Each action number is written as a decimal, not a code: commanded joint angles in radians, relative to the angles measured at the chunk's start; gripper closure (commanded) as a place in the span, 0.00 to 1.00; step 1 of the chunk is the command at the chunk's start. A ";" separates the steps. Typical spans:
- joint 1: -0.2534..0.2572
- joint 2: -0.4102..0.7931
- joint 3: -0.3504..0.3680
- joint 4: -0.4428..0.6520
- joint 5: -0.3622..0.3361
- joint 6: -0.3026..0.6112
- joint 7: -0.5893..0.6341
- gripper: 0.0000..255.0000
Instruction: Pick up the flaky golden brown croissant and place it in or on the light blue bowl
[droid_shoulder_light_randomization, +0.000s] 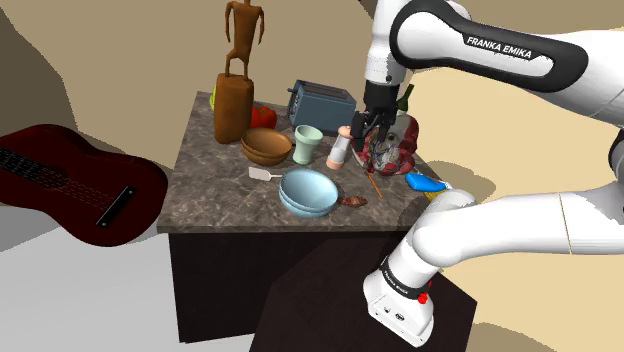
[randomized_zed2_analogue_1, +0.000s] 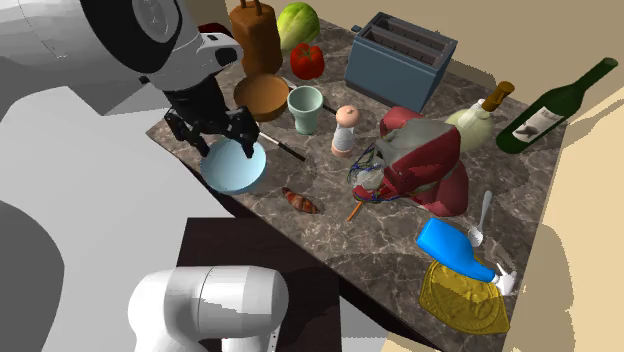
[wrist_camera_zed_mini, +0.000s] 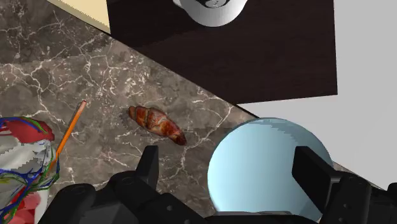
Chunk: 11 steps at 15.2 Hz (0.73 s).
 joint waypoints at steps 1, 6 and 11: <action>0.000 0.000 0.000 0.000 0.000 0.000 0.000 0.00; 0.034 -0.023 -0.119 -0.156 -0.076 0.138 -0.237 0.00; 0.054 0.013 -0.247 -0.274 -0.163 0.297 -0.469 0.00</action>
